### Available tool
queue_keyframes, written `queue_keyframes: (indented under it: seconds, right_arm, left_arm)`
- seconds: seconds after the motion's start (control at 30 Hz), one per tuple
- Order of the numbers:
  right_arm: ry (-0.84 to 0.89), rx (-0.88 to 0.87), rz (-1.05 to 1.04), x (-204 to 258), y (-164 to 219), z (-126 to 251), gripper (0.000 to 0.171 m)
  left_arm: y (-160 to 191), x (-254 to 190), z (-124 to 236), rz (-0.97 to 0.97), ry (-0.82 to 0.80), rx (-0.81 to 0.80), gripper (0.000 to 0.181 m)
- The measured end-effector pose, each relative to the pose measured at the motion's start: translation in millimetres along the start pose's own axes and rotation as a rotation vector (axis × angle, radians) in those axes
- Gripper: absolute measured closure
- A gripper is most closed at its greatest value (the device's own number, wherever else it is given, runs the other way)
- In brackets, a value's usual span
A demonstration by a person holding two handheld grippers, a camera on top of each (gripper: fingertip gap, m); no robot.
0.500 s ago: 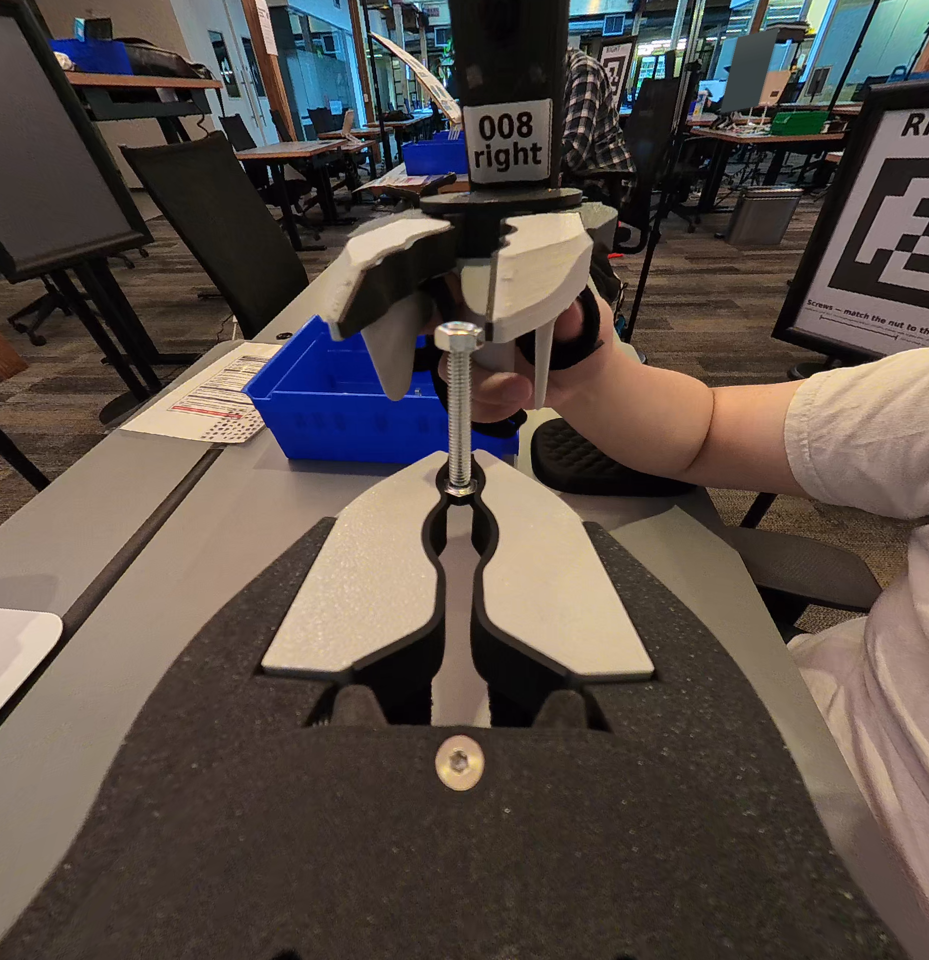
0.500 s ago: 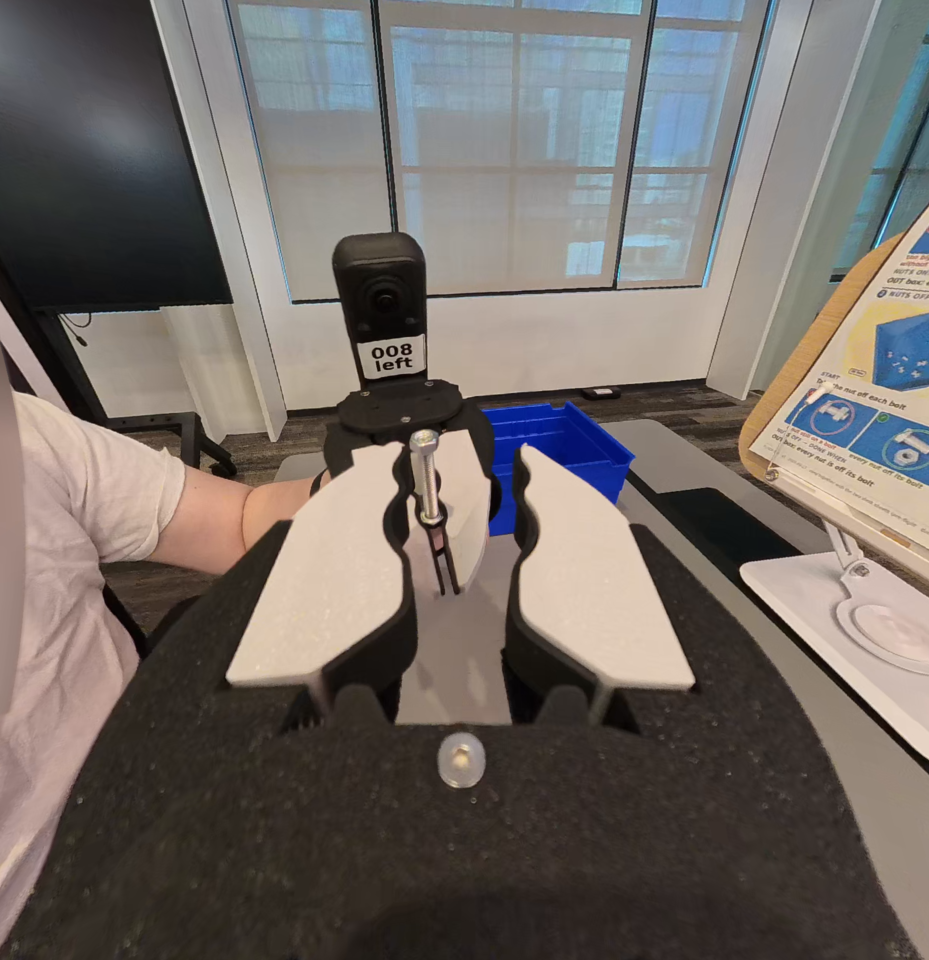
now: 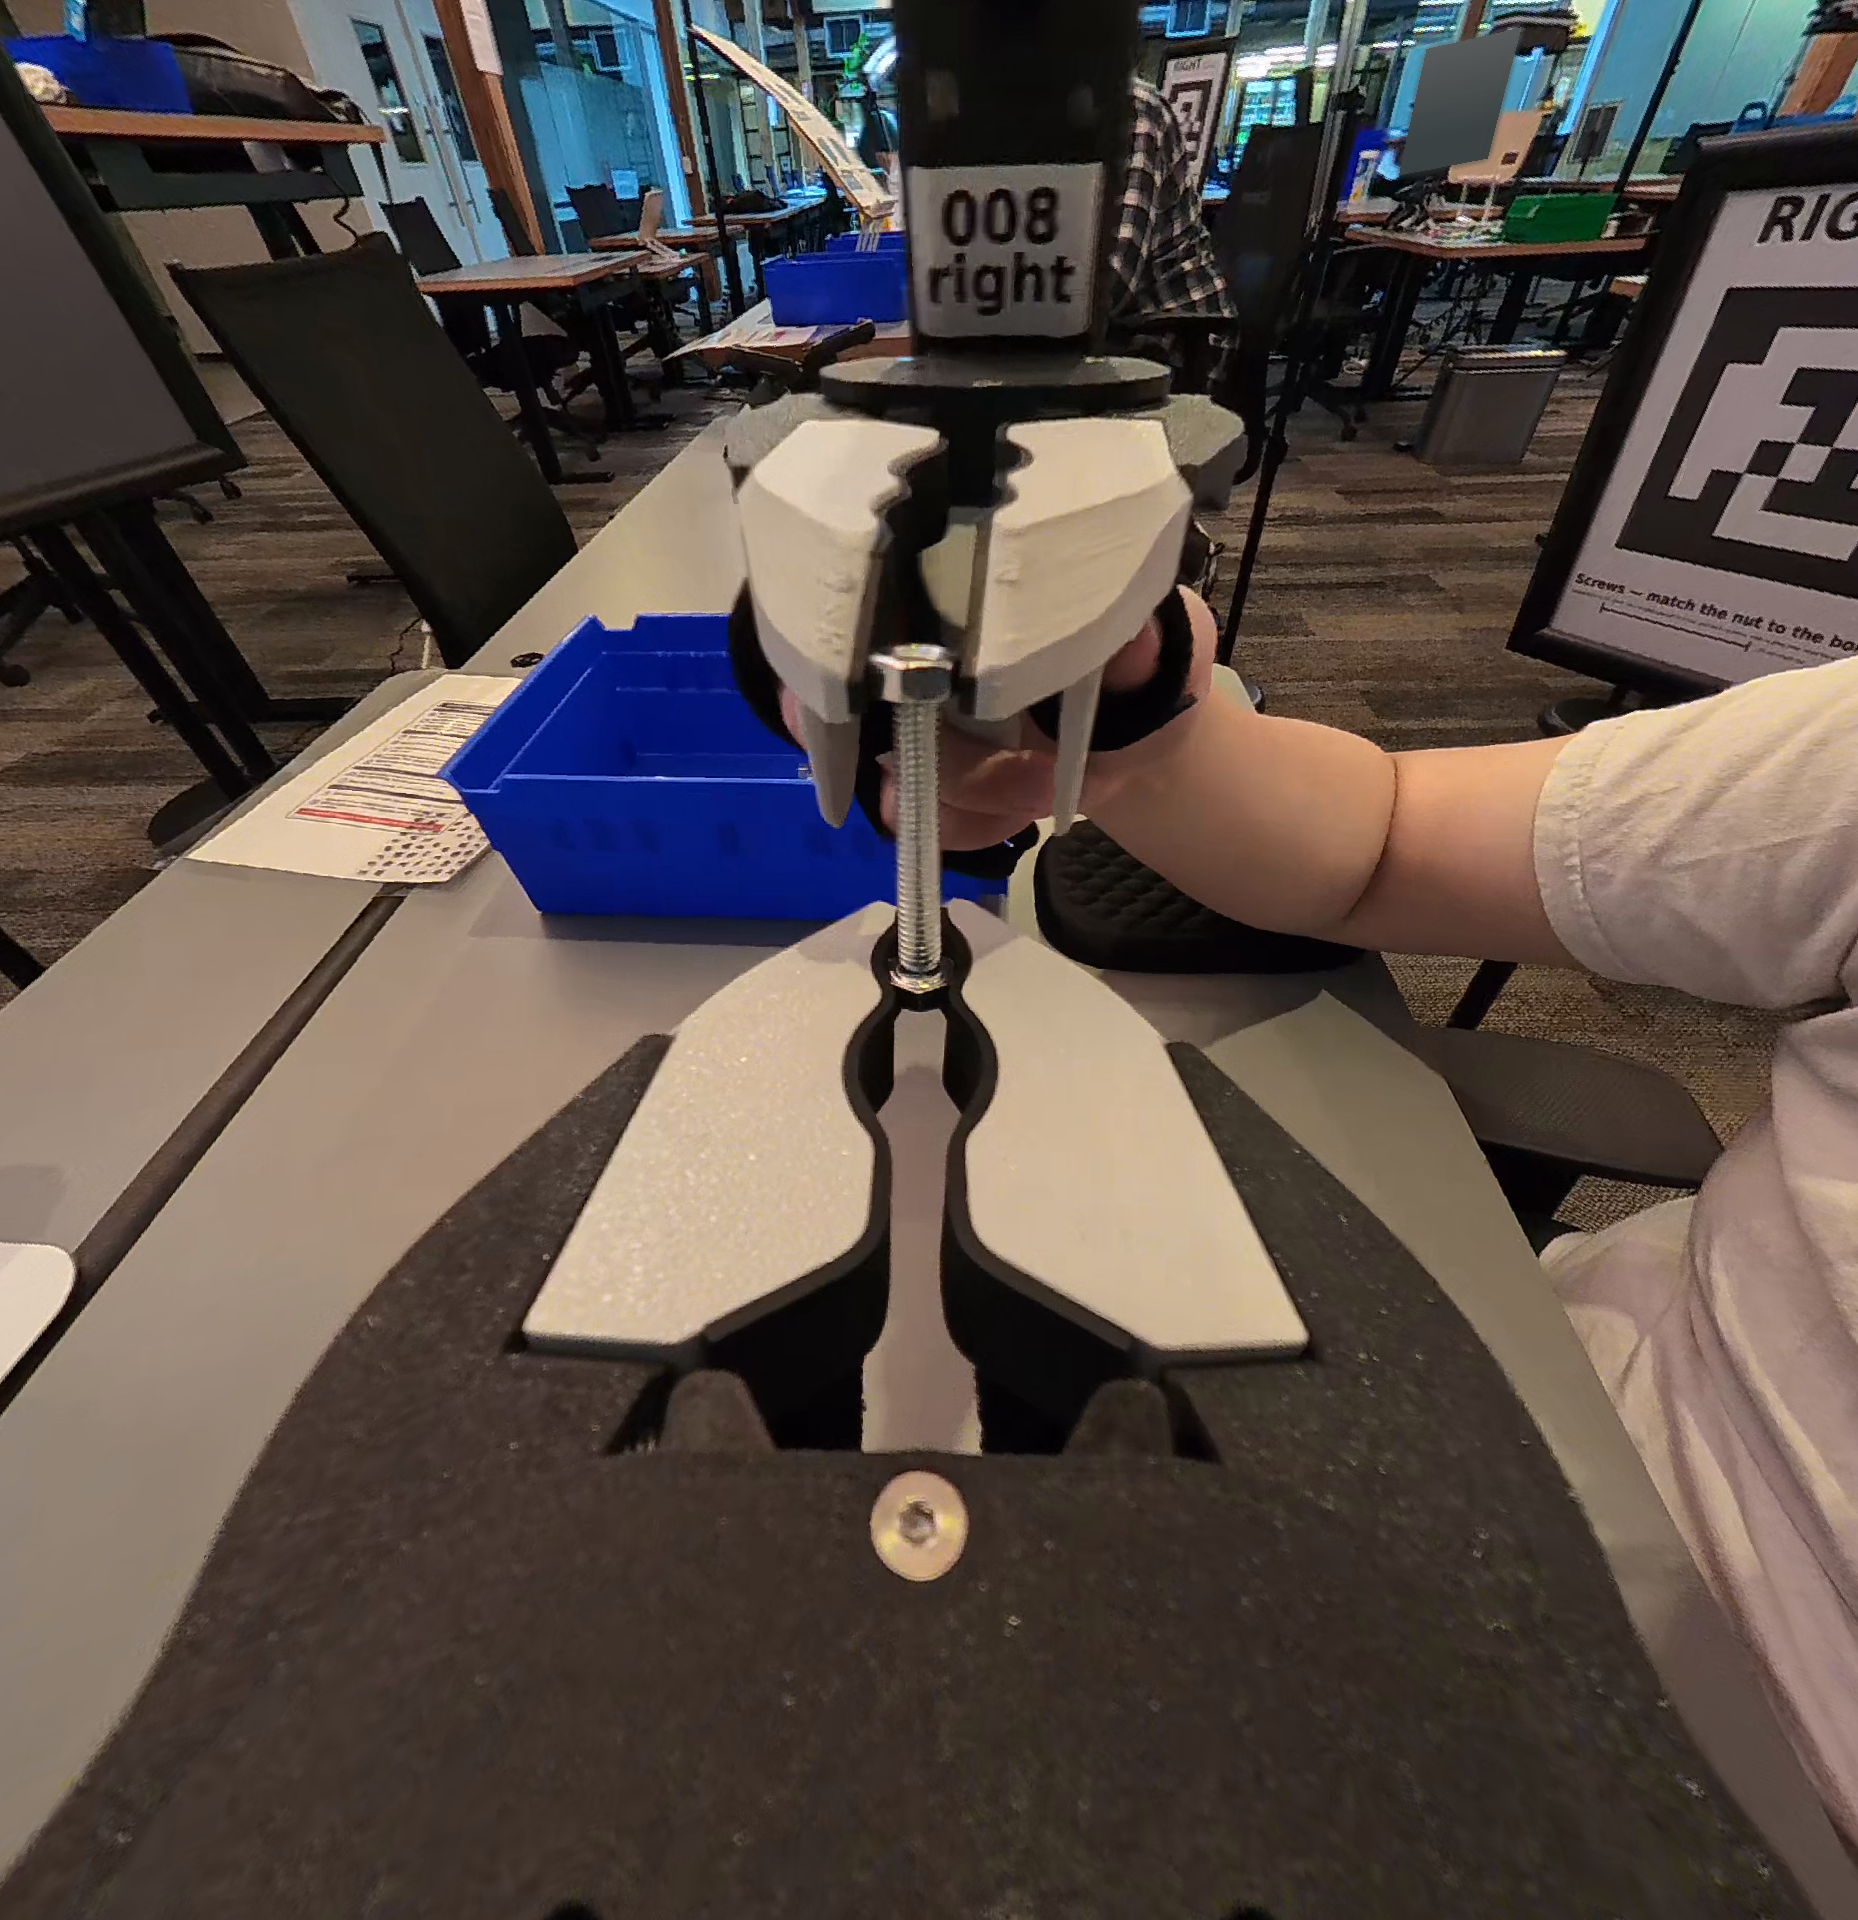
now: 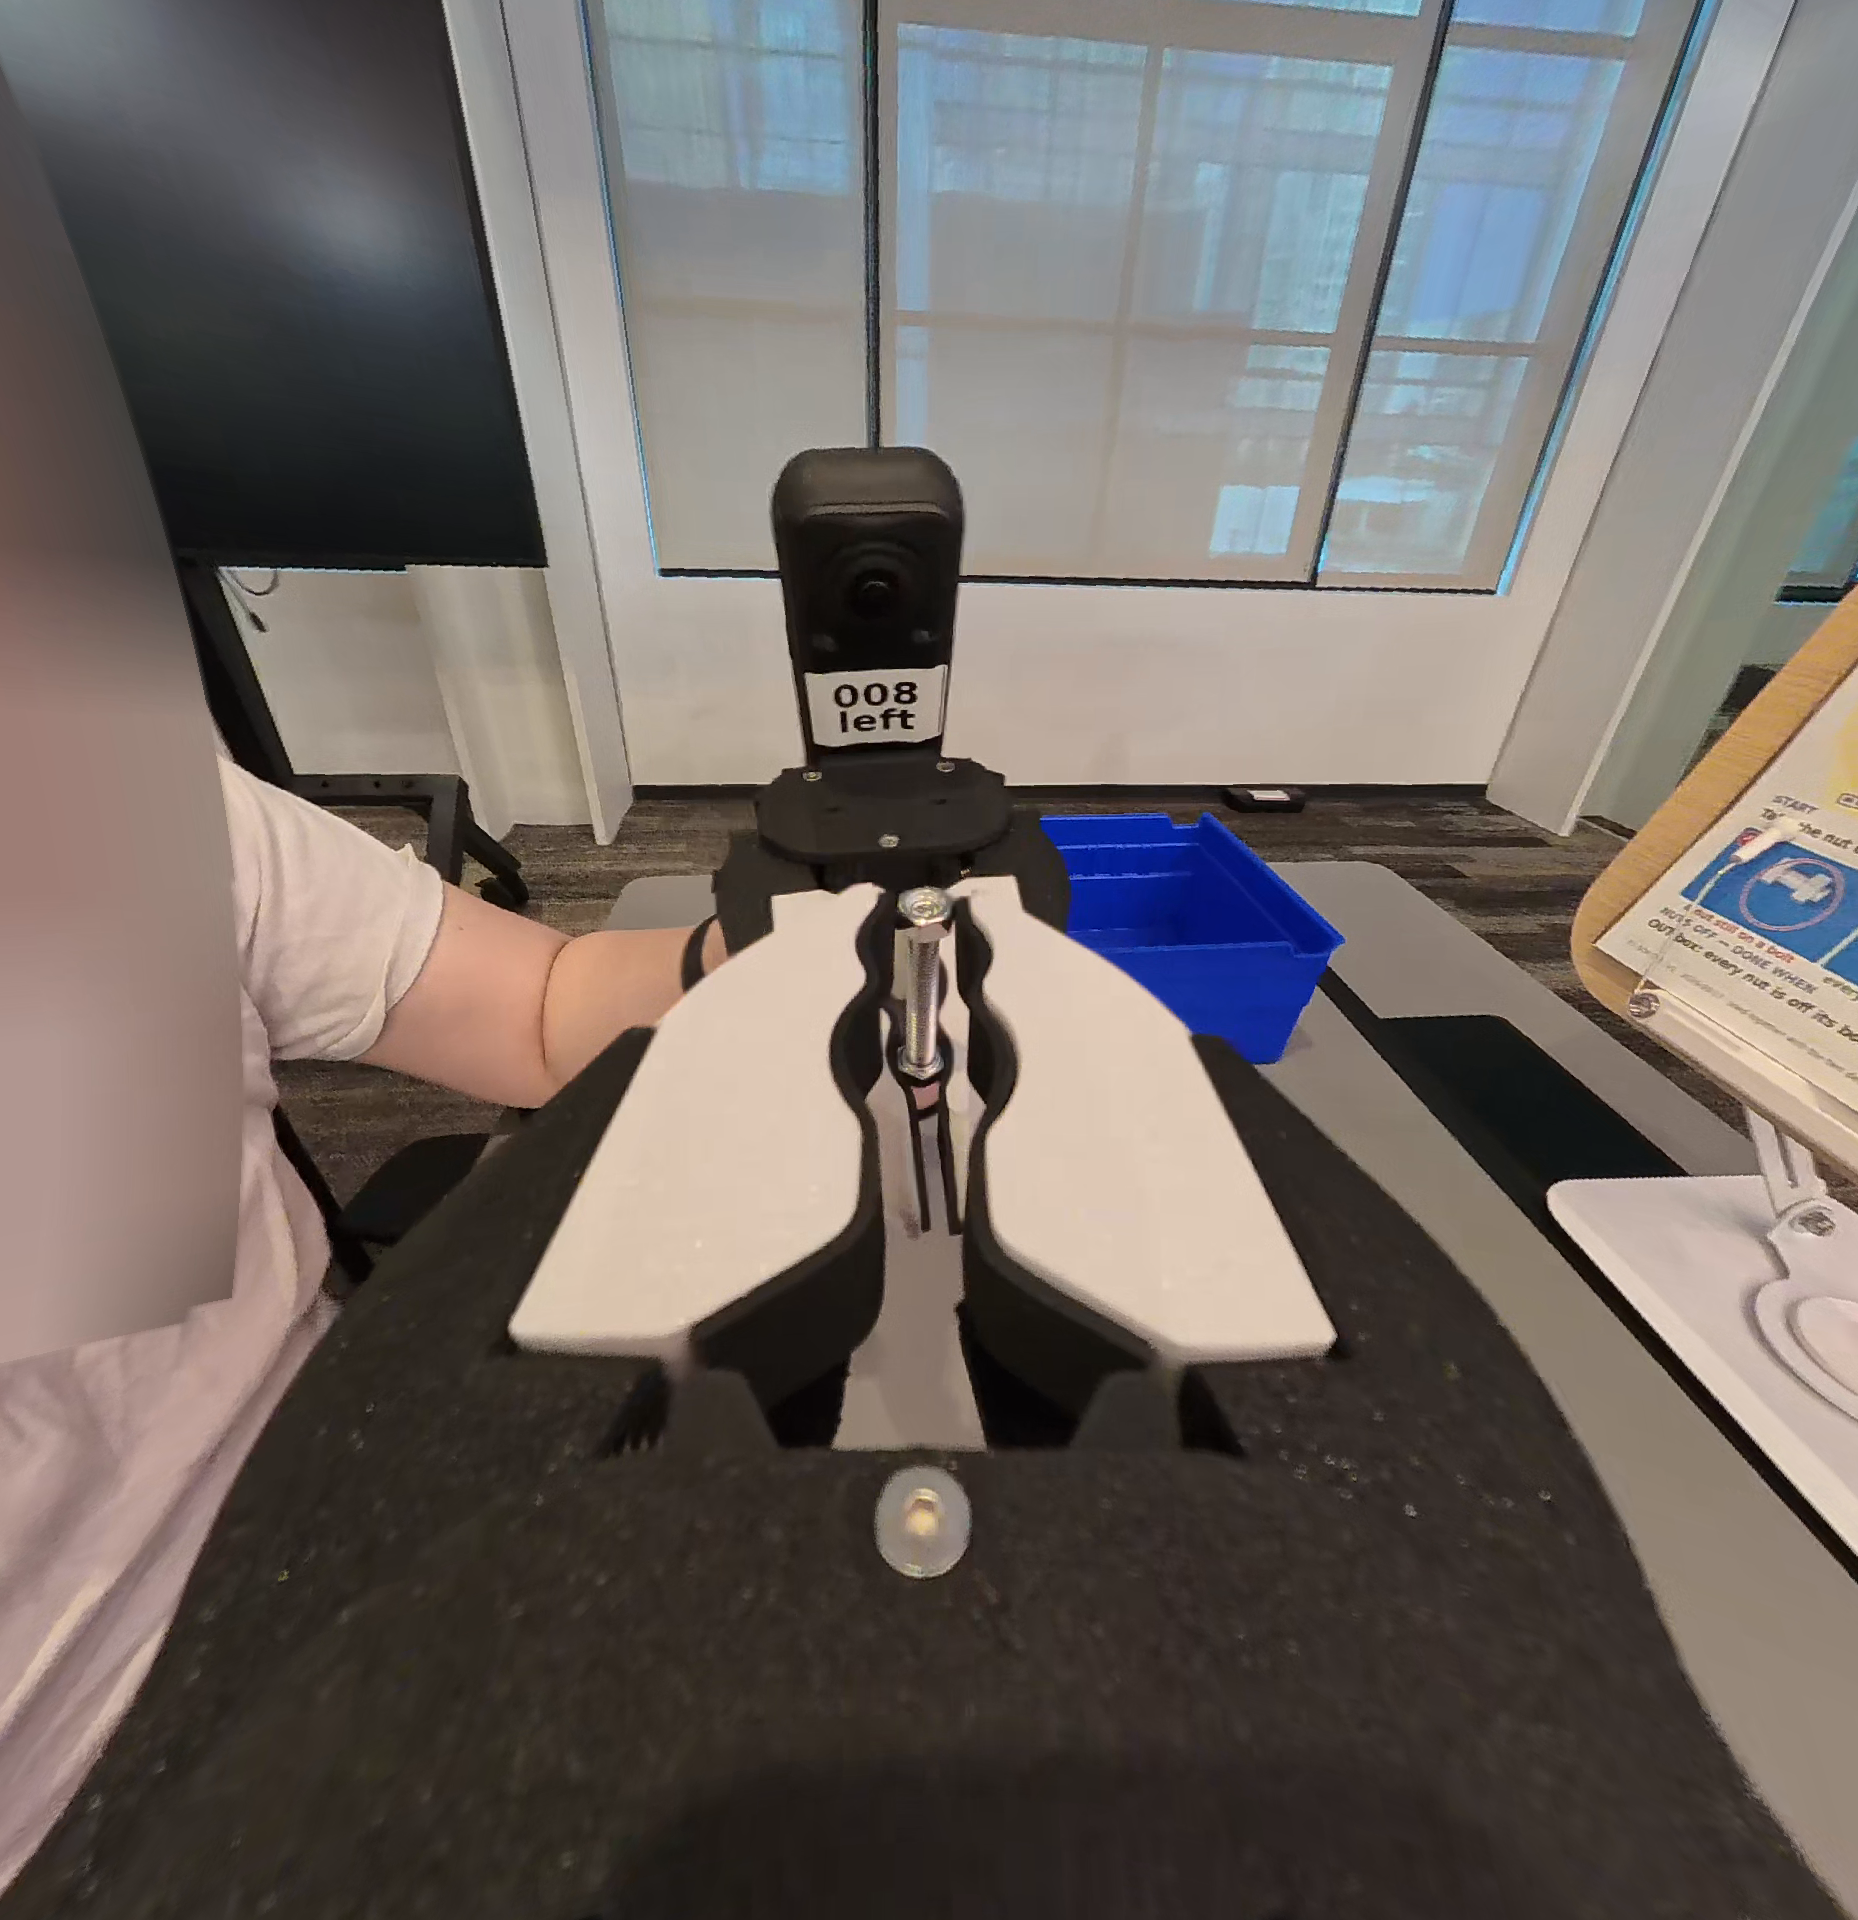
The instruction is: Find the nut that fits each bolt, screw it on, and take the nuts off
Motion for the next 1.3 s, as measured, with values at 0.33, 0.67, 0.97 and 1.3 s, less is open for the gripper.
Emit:
queue_keyframes:
  seconds: [0.33, 0.67, 0.97, 1.3]
  right_arm:
    - [-0.591, -0.157, -0.071, 44.0, -0.9, 10.1, 0.161]
    - [-0.756, -0.263, -0.120, 53.3, 5.8, 9.6, 0.161]
    - [-0.468, -0.213, -0.085, 24.6, -0.2, 12.6, 0.132]
    - [0.302, -0.159, -0.027, -19.4, -8.6, 12.0, 0.137]
  left_arm:
    - [0.5, -70.7, -5.9, 0.297, 0.754, 0.012, 0.178]
    - [4.0, -89.8, -11.0, 0.467, 1.025, -0.017, 0.178]
    - [-5.8, -65.3, -4.6, 0.440, 0.855, -0.115, 0.178]
    - [-2.3, 17.8, 1.7, 0.097, -0.184, -0.189, 0.178]
Point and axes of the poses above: each gripper's, where its closed fingertips meet, z back along the fingers, y out of its underside, x = y × z across the jaws, the point moved 5 cm from there along z, back along the fingers, and after that the axes turned 4 degrees about z, right-handed, at the moved point
